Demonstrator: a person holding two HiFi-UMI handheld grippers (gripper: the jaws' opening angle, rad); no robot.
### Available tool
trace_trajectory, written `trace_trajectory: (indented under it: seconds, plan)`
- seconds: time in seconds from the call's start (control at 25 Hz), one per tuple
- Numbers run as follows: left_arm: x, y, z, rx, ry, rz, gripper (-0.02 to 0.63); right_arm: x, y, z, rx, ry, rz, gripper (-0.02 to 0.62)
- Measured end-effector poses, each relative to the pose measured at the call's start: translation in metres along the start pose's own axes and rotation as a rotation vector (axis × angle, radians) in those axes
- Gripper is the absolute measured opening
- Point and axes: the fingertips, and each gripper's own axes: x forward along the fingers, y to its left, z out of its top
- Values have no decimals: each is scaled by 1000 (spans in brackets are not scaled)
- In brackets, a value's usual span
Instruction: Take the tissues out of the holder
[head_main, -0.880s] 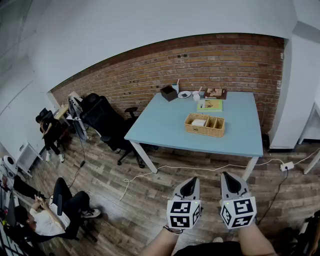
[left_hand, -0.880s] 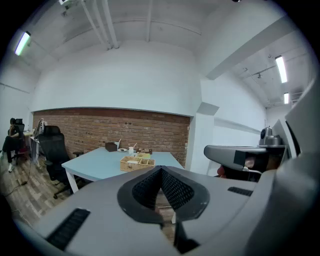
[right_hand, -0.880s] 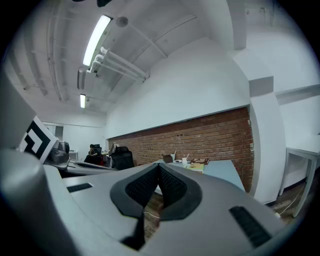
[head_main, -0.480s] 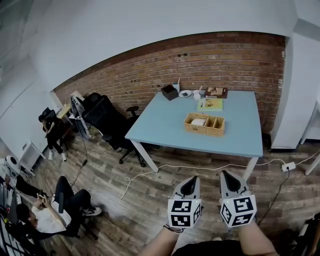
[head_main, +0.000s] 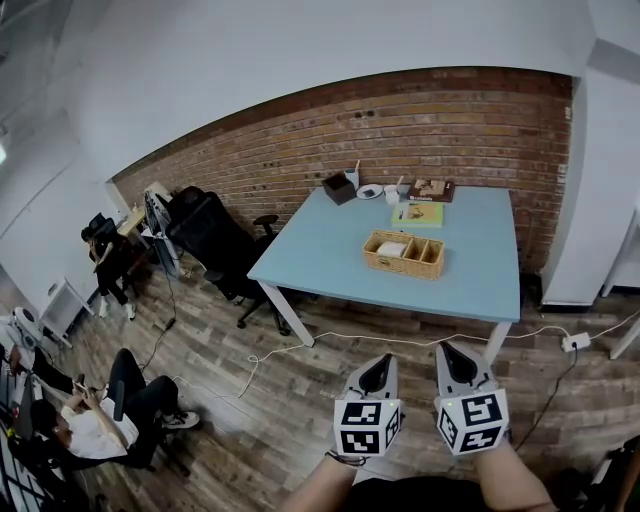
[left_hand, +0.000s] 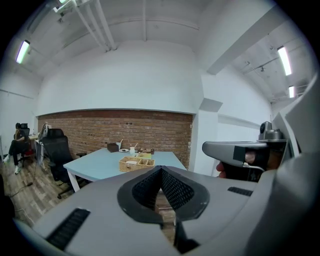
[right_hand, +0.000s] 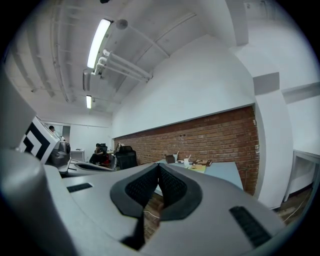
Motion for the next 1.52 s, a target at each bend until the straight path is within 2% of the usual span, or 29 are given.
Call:
trace_trajectory:
  seconds: [0.4, 0.56, 0.72, 0.88, 1.2, 1.52]
  plan:
    - [5, -12, -16, -38, 17, 37, 0, -7, -12, -13, -19, 25, 38, 3]
    - [11, -7, -18, -61, 21, 38, 0, 1, -16, -17, -14, 28, 37, 3]
    - [22, 3, -21, -38, 19, 36, 0, 15, -15, -21, -19, 24, 37, 3]
    - [36, 22, -26, -70, 6, 64, 0, 28, -15, -24, -73, 31, 29, 3]
    - [77, 57, -24, -69, 28, 52, 0, 87, -16, -24, -81, 49, 38, 3]
    - [119, 95, 5, -74, 14, 44, 0, 149, -18, -8, -100, 62, 38, 3]
